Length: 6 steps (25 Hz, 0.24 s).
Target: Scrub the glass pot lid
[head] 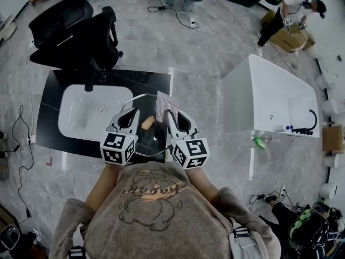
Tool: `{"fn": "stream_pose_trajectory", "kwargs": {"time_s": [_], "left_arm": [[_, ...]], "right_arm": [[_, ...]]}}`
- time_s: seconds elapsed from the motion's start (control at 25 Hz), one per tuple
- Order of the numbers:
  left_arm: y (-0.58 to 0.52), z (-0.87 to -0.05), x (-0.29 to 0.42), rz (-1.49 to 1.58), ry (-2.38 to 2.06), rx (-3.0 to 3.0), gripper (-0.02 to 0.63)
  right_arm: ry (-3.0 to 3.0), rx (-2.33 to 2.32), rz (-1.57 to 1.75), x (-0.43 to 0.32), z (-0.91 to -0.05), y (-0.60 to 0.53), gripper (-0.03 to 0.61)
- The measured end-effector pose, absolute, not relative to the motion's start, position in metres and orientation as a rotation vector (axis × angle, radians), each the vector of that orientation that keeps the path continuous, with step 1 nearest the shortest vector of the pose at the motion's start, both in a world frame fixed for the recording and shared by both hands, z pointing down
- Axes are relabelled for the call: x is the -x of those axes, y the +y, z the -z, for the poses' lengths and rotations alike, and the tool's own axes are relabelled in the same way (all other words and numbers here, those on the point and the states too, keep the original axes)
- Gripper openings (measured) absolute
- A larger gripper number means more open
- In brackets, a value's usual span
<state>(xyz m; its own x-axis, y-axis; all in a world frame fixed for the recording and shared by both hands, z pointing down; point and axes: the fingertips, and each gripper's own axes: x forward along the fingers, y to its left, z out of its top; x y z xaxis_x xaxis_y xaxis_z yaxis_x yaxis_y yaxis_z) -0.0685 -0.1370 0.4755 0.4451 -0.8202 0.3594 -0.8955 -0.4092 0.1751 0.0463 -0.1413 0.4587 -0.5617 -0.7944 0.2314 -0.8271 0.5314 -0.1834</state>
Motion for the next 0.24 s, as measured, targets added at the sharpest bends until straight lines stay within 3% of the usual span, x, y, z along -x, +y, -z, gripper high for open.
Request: {"fn": "stream_pose_trajectory", "kwargs": {"time_s": [0.24], "left_arm": [[-0.1342,-0.4767,0.0658,-0.309,-1.452,-2.362,0.018]], "right_arm": [[-2.635,-1.417,-0.4,-0.0485,-0.4574,-0.1407,0.081]]}}
